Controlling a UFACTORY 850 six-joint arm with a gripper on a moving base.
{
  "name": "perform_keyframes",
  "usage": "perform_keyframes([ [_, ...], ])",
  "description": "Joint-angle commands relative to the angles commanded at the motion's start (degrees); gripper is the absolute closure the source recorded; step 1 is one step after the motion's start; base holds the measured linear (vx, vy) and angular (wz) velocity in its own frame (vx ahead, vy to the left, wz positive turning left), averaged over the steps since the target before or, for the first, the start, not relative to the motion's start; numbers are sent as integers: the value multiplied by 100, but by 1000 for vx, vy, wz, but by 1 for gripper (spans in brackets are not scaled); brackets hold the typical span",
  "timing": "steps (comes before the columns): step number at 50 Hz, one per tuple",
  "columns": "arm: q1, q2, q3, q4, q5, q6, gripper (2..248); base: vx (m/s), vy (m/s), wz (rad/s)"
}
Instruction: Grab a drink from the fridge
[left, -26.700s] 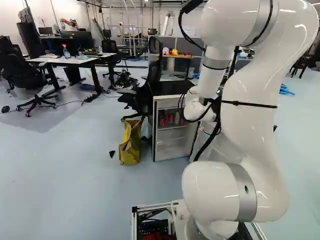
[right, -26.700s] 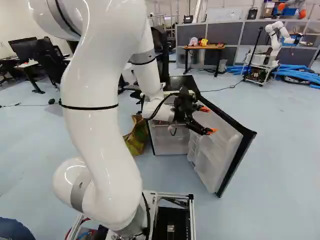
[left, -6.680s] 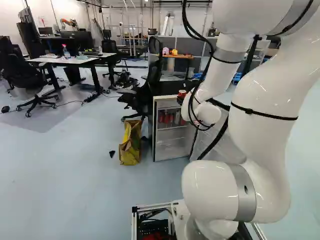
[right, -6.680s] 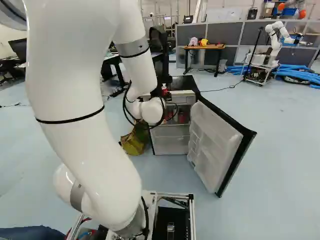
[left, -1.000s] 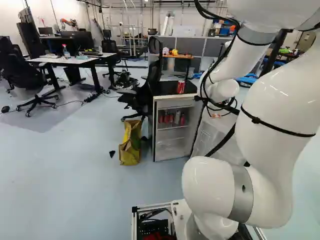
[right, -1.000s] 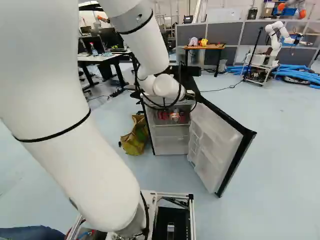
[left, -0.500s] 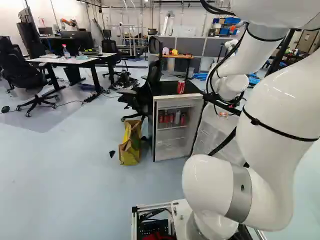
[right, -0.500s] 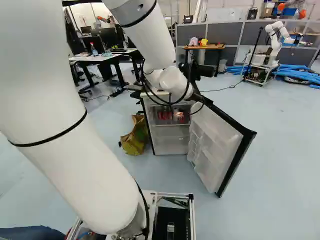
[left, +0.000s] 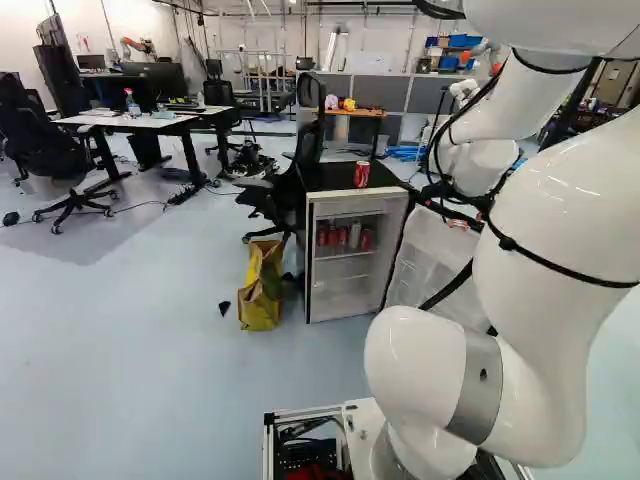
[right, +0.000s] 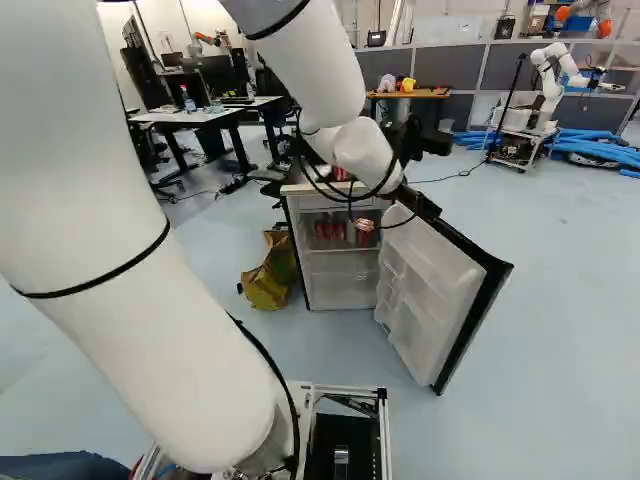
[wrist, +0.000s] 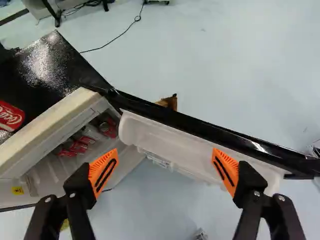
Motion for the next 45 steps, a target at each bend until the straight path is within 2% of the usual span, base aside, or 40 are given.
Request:
perform_keyframes([
  [19,-331,31,-252,399,-627,0,3,0,0,0],
  [36,-619,-242,-536,754,-1125,0,3,0,0,0],
  [45,-768,-389,-693,787,-1162,0,3,0,0,0],
])
